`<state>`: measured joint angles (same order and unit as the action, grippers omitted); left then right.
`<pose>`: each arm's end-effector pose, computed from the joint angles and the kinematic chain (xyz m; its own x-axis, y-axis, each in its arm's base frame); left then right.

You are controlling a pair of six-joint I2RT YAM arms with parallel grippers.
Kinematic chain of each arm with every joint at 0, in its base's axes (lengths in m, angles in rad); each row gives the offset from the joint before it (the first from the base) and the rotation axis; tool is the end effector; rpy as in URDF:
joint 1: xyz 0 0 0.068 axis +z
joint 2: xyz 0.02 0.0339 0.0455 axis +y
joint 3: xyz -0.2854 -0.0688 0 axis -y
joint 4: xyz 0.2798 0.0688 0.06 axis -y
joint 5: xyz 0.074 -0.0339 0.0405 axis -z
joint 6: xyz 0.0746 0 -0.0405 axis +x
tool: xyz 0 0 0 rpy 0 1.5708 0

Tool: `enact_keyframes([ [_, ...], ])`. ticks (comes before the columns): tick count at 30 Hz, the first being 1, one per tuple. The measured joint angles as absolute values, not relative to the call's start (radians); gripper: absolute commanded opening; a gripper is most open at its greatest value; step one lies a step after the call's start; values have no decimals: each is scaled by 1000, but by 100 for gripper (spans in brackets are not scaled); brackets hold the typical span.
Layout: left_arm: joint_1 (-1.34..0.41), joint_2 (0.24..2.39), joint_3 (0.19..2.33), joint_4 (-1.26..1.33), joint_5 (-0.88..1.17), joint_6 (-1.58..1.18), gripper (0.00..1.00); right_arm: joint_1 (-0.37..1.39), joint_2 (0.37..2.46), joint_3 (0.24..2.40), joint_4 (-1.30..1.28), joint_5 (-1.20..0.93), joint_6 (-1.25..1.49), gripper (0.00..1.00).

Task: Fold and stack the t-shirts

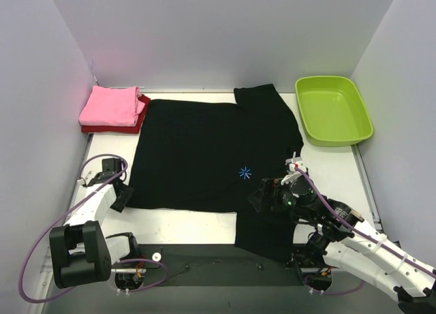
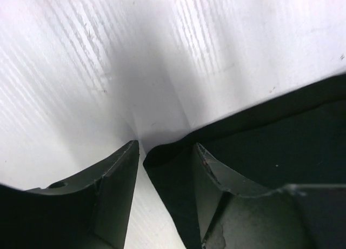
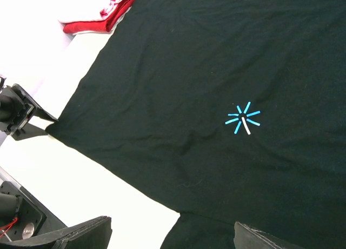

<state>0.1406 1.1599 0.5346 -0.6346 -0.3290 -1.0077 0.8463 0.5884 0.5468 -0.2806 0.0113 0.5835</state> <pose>0.2067 0.0536 0.1223 -0.3083 -0.8519 -0.4234 -0.9202 0.3800 -0.0945 0.1369 0.1534 0.2732 -0.5838 0.1717 -0.7936 -0.5033 0.6904 0.5196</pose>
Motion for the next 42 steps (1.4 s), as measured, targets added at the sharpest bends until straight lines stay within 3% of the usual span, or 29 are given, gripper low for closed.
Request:
enact_keyframes([
  [24, 185, 1093, 455, -445, -223, -987, 30, 846, 614, 547, -297, 10, 604, 96],
  [28, 185, 1085, 447, -442, -197, -987, 16, 846, 624, 547, -297, 10, 607, 96],
  [30, 185, 1083, 443, -442, -182, -984, 2, 847, 625, 547, -297, 10, 608, 96],
  [31, 185, 1082, 442, -442, -176, -985, 0, 847, 625, 547, -296, 10, 609, 96],
  [42, 185, 1077, 440, -440, -126, -972, 0, 853, 629, 547, -304, 11, 614, 96],
])
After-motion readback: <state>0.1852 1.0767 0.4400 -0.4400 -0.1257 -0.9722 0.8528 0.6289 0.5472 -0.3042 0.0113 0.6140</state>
